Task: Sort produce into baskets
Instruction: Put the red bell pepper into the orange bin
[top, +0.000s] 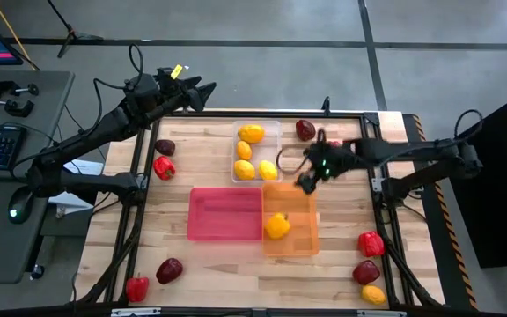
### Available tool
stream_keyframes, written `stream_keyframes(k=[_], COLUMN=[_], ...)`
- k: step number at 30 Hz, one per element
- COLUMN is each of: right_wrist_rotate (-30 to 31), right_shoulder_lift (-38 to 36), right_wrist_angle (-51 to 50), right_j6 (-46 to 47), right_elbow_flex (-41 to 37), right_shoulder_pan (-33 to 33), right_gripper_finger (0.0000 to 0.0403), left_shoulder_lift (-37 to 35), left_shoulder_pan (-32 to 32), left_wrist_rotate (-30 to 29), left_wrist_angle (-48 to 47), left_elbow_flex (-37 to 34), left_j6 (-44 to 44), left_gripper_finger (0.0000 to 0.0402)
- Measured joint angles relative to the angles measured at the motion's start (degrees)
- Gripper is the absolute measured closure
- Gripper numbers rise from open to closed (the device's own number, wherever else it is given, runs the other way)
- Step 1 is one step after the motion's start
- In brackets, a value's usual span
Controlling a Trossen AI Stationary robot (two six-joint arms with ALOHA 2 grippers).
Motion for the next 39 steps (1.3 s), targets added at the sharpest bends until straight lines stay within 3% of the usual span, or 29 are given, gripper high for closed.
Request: stream_keyframes(k=[5,8,13,19,24,31,39], right_wrist_rotate=[16.29,20.78,21.34,19.34,17.09,13.24,13.60], right_shoulder_lift=[-0.11,0.55,3.11,4.20,4.22,4.22,4.22], right_wrist_angle=[-14.17,-19.20,-21.15,-8.00,-2.95,10.43,13.19], right_j6=[-9.21,-4.66,4.08,7.50,10.63,9.52,10.94], right_elbow_flex=[8.68,9.58,3.98,-7.74,-15.84,-23.35,-27.45], right_shoulder_pan=[-4.91,-9.13,-18.52,-28.64,-34.33,-34.98,-34.99], right_gripper_finger=[0.0029,0.0029,0.0029,0.0029,0.0029,0.0029,0.0029], left_shoulder_lift=[0.00,0.00,0.00,0.00,0.00,0.43,2.17], left_shoulder_pan=[-0.05,-0.36,-1.39,-1.97,-1.97,-1.97,-1.97], left_wrist_rotate=[0.02,0.31,0.47,0.47,0.46,0.44,0.46], left_wrist_angle=[-0.06,-0.43,-1.30,-2.48,-4.80,-8.81,-9.58], left_elbow_flex=[0.00,0.00,0.00,0.00,0.00,0.00,0.00], left_j6=[-1.63,-2.91,-4.35,-4.37,-4.39,-4.37,-4.44], left_gripper_finger=[0.0007,0.0007,0.0007,0.0007,0.0007,0.0007,0.0007])
